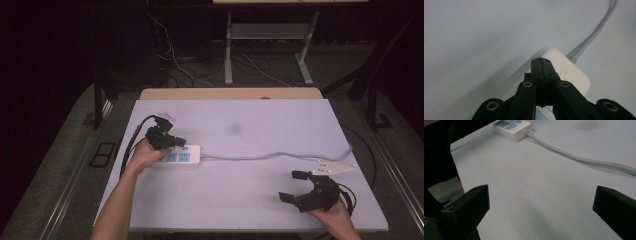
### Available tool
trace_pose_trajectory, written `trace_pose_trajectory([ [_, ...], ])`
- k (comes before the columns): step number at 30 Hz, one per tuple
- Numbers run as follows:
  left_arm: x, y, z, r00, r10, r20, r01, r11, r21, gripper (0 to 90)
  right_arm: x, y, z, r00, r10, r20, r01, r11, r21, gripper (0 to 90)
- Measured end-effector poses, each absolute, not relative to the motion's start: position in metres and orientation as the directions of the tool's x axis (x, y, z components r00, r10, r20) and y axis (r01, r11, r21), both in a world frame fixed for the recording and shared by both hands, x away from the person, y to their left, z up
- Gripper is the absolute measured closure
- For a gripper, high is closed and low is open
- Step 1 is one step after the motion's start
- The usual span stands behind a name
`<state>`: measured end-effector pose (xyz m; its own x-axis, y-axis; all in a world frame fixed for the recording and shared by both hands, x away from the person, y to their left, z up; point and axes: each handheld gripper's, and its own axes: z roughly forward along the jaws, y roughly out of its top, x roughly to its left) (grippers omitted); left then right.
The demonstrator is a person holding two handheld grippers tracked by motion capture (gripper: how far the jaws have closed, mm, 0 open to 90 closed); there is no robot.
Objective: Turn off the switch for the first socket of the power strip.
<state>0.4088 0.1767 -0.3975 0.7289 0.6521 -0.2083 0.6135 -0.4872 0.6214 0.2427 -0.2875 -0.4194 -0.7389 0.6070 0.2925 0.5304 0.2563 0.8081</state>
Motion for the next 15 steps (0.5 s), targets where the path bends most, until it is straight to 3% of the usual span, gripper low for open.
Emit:
trace_pose_trajectory([
  [15, 0.393, 0.19, -0.371, 0.71, 0.684, -0.169, 0.599, -0.459, 0.656, 89.3, 0.242, -0.286, -0.42, -0.738, 0.609, 0.291, 0.532, 0.261, 0.806, 0.5],
])
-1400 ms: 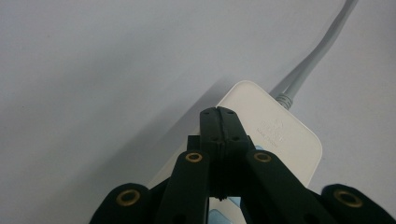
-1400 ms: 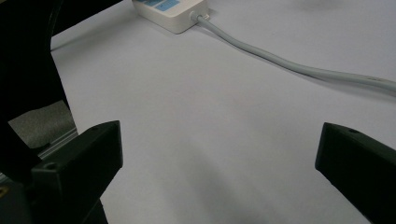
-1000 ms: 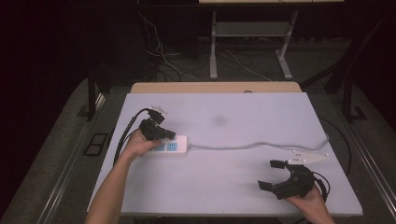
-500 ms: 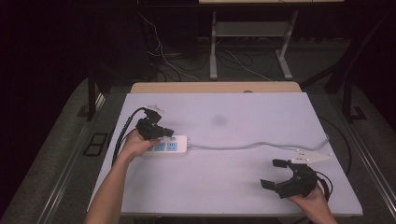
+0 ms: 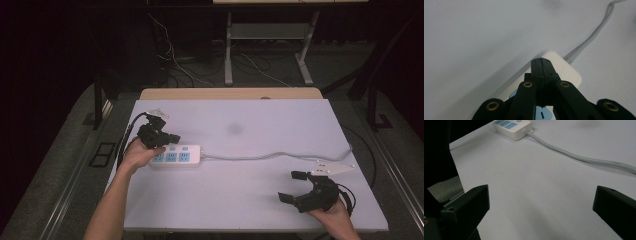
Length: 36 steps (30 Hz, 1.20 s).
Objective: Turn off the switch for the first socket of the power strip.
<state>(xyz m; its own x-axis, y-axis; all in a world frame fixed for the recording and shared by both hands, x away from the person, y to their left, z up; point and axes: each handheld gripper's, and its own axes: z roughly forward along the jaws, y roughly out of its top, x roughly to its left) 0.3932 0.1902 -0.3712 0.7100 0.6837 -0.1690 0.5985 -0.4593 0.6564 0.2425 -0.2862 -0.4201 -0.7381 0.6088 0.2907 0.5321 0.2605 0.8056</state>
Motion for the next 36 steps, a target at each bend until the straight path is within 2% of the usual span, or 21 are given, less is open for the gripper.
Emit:
trace_pose_trajectory([
  [8, 0.38, 0.198, -0.358, 0.686, 0.71, -0.158, 0.594, -0.42, 0.686, 88.7, 0.242, -0.286, -0.42, -0.738, 0.608, 0.293, 0.533, 0.259, 0.806, 0.5],
  [9, 0.378, 0.199, -0.357, 0.68, 0.715, -0.163, 0.596, -0.409, 0.691, 84.8, 0.242, -0.286, -0.42, -0.738, 0.608, 0.293, 0.533, 0.259, 0.806, 0.5],
  [13, 0.37, 0.2, -0.354, 0.666, 0.727, -0.169, 0.595, -0.38, 0.708, 78.7, 0.242, -0.286, -0.42, -0.738, 0.607, 0.295, 0.535, 0.259, 0.804, 0.4],
  [20, 0.354, 0.205, -0.351, 0.617, 0.768, -0.174, 0.601, -0.318, 0.733, 43.8, 0.242, -0.285, -0.42, -0.737, 0.607, 0.296, 0.536, 0.26, 0.803, 0.5],
  [22, 0.35, 0.208, -0.352, 0.622, 0.759, -0.193, 0.598, -0.301, 0.743, 28.5, 0.243, -0.284, -0.421, -0.739, 0.606, 0.294, 0.535, 0.264, 0.803, 0.5],
  [25, 0.343, 0.211, -0.352, 0.611, 0.763, -0.21, 0.595, -0.269, 0.757, 11.0, 0.243, -0.284, -0.421, -0.739, 0.606, 0.295, 0.536, 0.264, 0.802, 0.5],
  [29, 0.332, 0.213, -0.35, 0.597, 0.777, -0.2, 0.574, -0.239, 0.783, 0.4, 0.243, -0.283, -0.421, -0.738, 0.605, 0.298, 0.54, 0.264, 0.799, 0.5],
  [36, 0.313, 0.218, -0.35, 0.593, 0.773, -0.226, 0.537, -0.171, 0.826, 0.0, 0.243, -0.283, -0.422, -0.738, 0.605, 0.299, 0.54, 0.265, 0.799, 0.5],
])
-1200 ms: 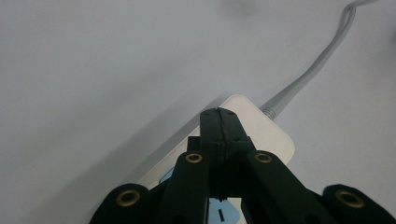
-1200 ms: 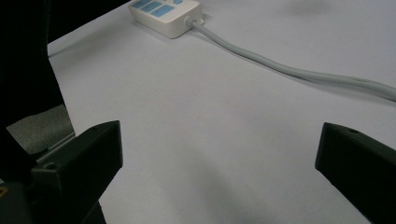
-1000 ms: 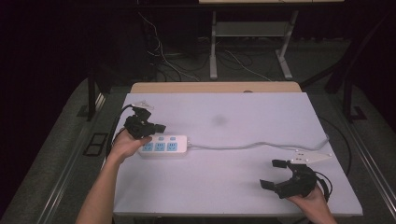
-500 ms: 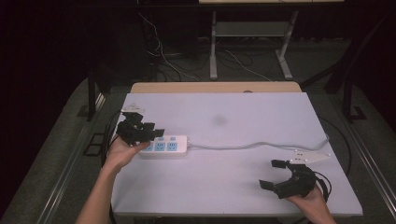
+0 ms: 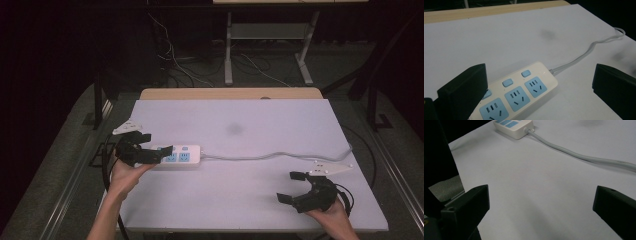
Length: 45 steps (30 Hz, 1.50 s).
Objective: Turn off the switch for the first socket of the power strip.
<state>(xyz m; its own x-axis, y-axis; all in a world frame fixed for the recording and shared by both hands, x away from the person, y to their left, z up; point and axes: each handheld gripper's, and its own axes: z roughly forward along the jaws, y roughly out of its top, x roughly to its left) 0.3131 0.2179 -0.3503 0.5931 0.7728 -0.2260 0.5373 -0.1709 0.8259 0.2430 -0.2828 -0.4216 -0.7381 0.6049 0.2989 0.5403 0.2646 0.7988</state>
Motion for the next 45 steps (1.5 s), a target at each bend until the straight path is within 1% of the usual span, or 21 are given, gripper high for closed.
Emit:
trace_pose_trajectory([
  [9, 0.291, 0.212, -0.358, 0.634, 0.733, -0.247, 0.501, -0.145, 0.853, 0.0, 0.243, -0.283, -0.422, -0.738, 0.605, 0.3, 0.541, 0.264, 0.798, 0.5],
  [16, 0.279, 0.206, -0.365, 0.668, 0.708, -0.228, 0.466, -0.16, 0.87, 0.0, 0.243, -0.283, -0.422, -0.739, 0.604, 0.3, 0.54, 0.264, 0.799, 0.5],
  [23, 0.27, 0.199, -0.373, 0.695, 0.686, -0.215, 0.453, -0.186, 0.872, 0.0, 0.242, -0.283, -0.421, -0.739, 0.604, 0.298, 0.539, 0.266, 0.799, 0.5],
  [36, 0.259, 0.185, -0.4, 0.733, 0.643, -0.223, 0.464, -0.232, 0.855, 0.0, 0.242, -0.283, -0.422, -0.738, 0.605, 0.3, 0.541, 0.265, 0.798, 0.5],
  [45, 0.257, 0.176, -0.416, 0.759, 0.61, -0.225, 0.475, -0.284, 0.833, 0.0, 0.242, -0.283, -0.422, -0.738, 0.605, 0.3, 0.542, 0.266, 0.797, 0.5],
])
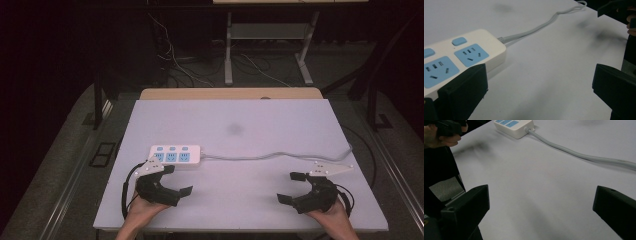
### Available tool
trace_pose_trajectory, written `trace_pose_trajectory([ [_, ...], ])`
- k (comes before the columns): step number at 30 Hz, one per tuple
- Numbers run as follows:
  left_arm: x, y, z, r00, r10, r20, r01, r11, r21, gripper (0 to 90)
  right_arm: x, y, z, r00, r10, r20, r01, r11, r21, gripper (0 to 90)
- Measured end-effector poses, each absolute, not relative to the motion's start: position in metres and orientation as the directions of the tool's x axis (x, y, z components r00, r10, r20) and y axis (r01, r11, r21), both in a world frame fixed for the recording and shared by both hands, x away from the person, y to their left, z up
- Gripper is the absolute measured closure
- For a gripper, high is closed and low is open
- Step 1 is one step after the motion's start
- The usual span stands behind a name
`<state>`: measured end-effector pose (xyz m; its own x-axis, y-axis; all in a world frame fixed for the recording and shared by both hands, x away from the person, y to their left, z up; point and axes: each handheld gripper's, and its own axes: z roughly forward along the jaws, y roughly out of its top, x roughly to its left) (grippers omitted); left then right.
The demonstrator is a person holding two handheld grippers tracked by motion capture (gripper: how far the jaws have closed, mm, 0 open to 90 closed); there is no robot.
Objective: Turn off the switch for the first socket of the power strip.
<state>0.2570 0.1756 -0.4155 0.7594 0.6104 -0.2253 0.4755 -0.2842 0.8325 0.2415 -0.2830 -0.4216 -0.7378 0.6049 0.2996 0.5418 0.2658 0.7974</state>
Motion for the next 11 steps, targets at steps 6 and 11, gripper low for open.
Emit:
trace_pose_trajectory([
  [6, 0.2562, 0.1726, -0.4242, 0.772, 0.596, -0.222, 0.483, -0.322, 0.814, 0.0, 0.2414, -0.2825, -0.4218, -0.741, 0.602, 0.299, 0.541, 0.27, 0.797, 0.5],
  [11, 0.2561, 0.1726, -0.4273, 0.774, 0.589, -0.234, 0.491, -0.325, 0.808, 0.0, 0.2417, -0.2829, -0.422, -0.741, 0.602, 0.298, 0.541, 0.271, 0.796, 0.4],
])
